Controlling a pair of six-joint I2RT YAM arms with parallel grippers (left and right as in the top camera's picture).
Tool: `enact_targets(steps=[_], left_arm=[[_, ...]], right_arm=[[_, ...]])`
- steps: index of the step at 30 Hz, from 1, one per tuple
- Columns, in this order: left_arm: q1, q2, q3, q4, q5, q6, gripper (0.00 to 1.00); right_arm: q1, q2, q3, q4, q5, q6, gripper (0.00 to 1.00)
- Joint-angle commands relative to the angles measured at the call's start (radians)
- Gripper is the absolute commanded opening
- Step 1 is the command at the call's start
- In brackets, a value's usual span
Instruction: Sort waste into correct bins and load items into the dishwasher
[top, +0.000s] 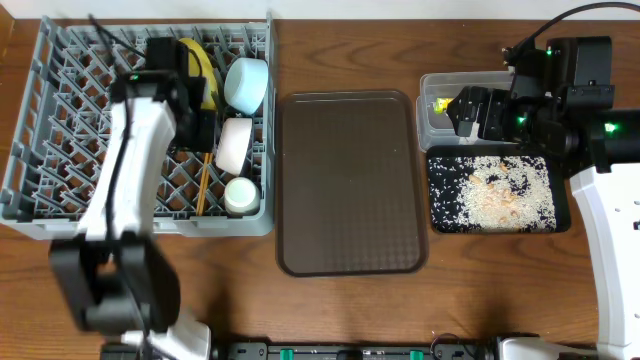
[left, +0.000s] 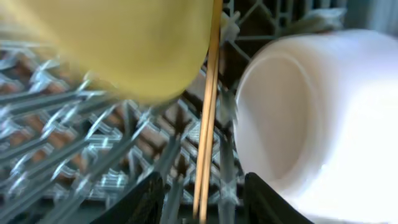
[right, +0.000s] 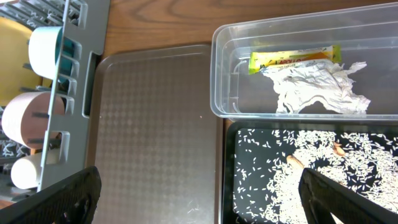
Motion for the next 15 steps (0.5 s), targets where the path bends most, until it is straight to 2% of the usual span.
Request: enact_targets(steps=[1,4,7,8,11,15], left_arm=[[-0.02,-0.183,0.014,-0.049,-0.001,-0.063,0.48],[-0.038,-0.3,0.014,-0.114,-0.001,-0.144,0.66],[-0.051,-0.39,0.014,-0.184,0.01,-0.29,0.72],[-0.055,-0.416,0.014,-0.211,0.037,-0.366,0.84],[-0.058,-0.482,0.014,-0.255,0.113,-0.535,0.85],[-0.058,-0.538,0.014,-0.256,0.111,-0.539,0.85]], right_arm=[[-0.011,0.002,0.002,-0.002,0.002,0.01,0.99],[-0.011,0.002,0.002,-0.002,0.002,0.01,0.99],[-0.011,0.002,0.002,-0.001,0.002,0.01,0.99],[-0.011,0.002,0.002,-0.002,0.002,0.01,0.99],[-0.011,0.002,0.002,-0.002,0.002,0.01,0.99],[-0.011,0.002,0.002,-0.002,0.002,0.01,0.99]])
